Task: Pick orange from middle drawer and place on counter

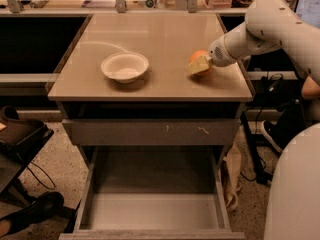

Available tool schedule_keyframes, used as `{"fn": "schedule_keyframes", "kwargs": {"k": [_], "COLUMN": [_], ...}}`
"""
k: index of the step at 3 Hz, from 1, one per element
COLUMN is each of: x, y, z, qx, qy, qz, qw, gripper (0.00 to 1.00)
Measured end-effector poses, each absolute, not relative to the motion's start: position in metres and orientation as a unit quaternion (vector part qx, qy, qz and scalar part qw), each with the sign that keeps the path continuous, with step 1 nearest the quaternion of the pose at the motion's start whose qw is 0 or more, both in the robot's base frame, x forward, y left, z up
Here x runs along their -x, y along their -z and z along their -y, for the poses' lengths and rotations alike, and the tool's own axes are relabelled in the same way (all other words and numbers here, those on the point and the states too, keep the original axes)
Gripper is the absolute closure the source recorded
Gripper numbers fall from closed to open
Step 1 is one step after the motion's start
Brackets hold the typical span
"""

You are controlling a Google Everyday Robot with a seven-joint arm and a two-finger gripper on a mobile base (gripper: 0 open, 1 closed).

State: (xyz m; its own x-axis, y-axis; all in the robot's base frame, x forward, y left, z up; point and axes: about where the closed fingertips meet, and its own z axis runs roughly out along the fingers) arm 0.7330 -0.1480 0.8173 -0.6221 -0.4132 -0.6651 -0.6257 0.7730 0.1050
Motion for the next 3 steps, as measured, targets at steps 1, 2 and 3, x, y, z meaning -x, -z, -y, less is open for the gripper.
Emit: {"fn": "schedule_keyframes", "kwargs": {"k": [1,2,3], "x": [-0.7330,-0.7330,-0.7330], "y": [-0.8173,-0.8172,-0.8172], "z": [0.1480,0.1479,0.1479], "qx": [0.293,0.293,0.293], "qy": [-0.166,-0.166,-0.166], "qz": [-0.885,-0.885,-0.885], "qw": [0.321,0.321,0.321], "gripper": [0.58,0.35,0.12]}}
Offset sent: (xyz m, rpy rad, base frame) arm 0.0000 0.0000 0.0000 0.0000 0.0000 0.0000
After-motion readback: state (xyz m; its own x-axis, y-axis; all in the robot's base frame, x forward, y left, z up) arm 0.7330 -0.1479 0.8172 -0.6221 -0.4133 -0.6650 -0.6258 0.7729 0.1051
